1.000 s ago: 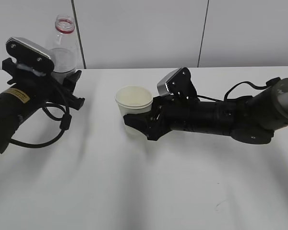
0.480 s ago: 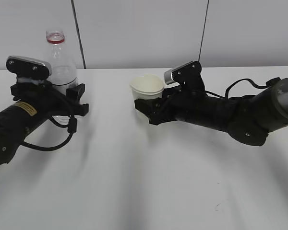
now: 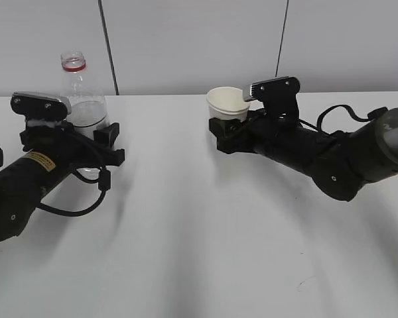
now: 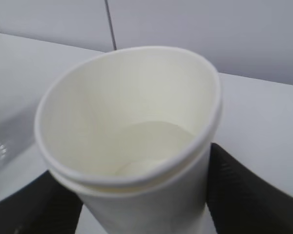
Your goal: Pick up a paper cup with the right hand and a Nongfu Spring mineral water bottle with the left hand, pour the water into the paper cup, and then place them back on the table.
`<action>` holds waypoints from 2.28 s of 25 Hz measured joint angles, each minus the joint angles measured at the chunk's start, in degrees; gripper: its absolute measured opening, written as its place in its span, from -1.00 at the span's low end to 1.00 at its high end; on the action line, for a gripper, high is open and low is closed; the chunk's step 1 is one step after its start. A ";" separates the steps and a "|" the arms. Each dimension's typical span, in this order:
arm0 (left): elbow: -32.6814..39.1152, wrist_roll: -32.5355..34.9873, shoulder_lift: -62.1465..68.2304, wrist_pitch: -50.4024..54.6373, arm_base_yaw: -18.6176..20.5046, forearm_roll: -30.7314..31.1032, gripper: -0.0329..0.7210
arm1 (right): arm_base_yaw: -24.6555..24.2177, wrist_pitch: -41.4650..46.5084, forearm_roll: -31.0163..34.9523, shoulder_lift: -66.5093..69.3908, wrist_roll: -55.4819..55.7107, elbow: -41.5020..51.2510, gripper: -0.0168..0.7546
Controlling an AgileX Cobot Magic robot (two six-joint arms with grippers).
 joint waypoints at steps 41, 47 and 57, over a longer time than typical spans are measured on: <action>-2.33 -0.12 1.96 -0.85 0.00 0.00 0.20 | 0.00 -7.45 11.34 9.63 -4.98 -0.12 0.40; -2.65 -0.24 4.30 -2.40 0.00 0.00 0.19 | 0.00 -7.45 11.34 9.63 -4.98 -0.12 0.40; -2.65 -0.24 4.32 -2.40 0.00 0.00 0.19 | 0.00 -7.45 11.34 9.63 -4.98 -0.12 0.41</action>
